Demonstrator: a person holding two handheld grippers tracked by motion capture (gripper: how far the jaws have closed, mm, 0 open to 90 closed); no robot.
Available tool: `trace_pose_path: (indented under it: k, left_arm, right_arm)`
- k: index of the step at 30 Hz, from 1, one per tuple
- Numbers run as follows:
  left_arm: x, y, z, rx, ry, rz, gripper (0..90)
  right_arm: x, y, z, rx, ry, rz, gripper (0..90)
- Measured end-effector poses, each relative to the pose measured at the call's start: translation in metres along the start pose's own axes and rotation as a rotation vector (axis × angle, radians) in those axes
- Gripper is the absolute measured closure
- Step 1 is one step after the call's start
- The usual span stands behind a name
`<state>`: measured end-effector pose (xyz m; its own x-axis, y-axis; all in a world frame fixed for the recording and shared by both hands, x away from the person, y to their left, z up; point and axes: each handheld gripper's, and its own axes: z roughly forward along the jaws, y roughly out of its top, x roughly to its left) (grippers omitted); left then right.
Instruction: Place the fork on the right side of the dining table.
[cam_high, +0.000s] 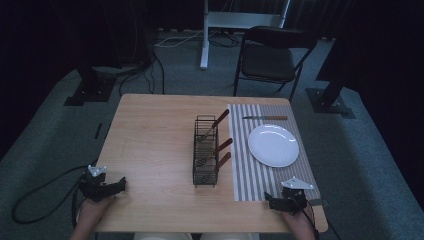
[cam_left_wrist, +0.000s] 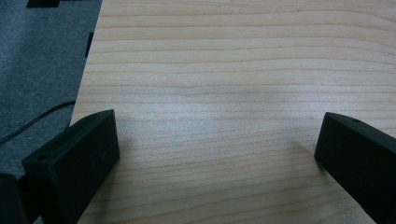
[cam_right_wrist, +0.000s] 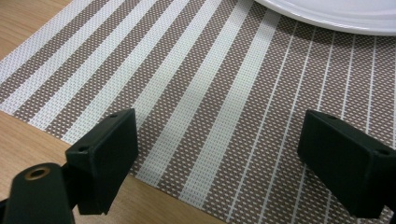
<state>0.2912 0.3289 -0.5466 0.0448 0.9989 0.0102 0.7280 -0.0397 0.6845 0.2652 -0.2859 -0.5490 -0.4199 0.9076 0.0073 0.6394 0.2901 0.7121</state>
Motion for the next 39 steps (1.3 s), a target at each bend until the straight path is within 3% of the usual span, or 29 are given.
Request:
trace_pose_path:
  k: [6, 9, 12, 15, 24, 39]
  left_arm:
    - [0.0, 0.0, 0.0, 0.0, 0.0, 0.0, 0.3]
    - [0.0, 0.0, 0.0, 0.001, 0.0, 0.0, 0.3]
    - [0.0, 0.0, 0.0, 0.001, 0.0, 0.0, 0.3]
    - [0.0, 0.0, 0.0, 0.001, 0.0, 0.0, 0.3]
    - [0.0, 0.0, 0.0, 0.001, 0.0, 0.0, 0.3]
    - [0.0, 0.0, 0.0, 0.001, 0.001, 0.0, 0.3]
  right_arm:
    - [0.0, 0.001, 0.0, 0.004, 0.0, 0.002, 11.9]
    - [0.003, 0.004, -0.001, 0.041, -0.013, 0.01, 12.0]
    - [0.003, 0.004, -0.003, 0.045, 0.005, 0.023, 12.2]
    - [0.007, 0.004, -0.004, 0.049, 0.006, -0.005, 12.3]
    - [0.017, 0.013, -0.013, 0.014, 0.082, -0.018, 12.8]
    - [0.033, 0.03, -0.033, -0.058, 0.141, -0.046, 13.7]
